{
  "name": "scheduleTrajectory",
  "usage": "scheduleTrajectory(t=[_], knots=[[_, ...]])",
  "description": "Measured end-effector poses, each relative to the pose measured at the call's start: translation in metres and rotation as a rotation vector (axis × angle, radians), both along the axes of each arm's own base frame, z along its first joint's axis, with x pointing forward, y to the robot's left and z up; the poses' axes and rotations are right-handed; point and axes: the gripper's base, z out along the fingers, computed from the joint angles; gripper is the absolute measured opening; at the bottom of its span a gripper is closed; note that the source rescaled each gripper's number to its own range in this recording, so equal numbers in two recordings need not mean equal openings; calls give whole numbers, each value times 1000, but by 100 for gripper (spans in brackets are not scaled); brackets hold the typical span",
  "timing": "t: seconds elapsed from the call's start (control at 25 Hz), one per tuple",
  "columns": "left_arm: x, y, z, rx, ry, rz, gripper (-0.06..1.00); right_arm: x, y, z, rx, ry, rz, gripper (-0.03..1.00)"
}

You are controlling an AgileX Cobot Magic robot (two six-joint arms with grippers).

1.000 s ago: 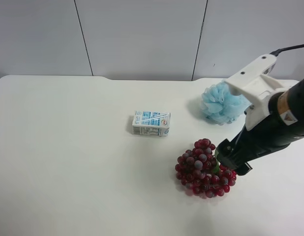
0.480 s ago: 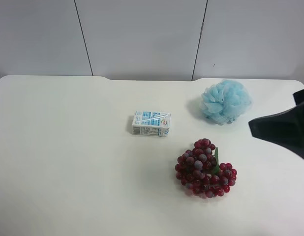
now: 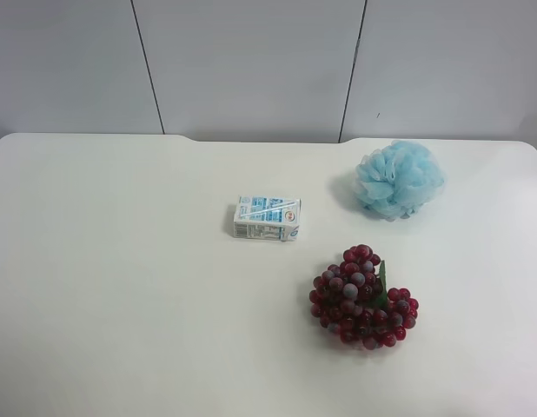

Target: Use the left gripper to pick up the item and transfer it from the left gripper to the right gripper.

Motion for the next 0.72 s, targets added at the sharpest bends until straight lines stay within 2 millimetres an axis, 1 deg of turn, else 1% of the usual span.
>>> scheduleTrajectory(t=[0.08,0.16,0.24,0.36,0.48,0.72], knots=[[0,0,0,0,0,0,100,-6,-6,-8,11,-7,-2,100],[0,0,0,0,0,0,100,-13,-9,-20,38,3,7,100],[0,0,0,0,0,0,100,-19,-11,-33,69,21,22,100],[0,0,0,0,0,0,100,-26,-13,-46,122,20,42,100],[0,0,0,0,0,0,100,-30,-15,-47,156,0,52,100],[0,0,0,0,0,0,100,-30,-14,-46,162,-6,54,100]])
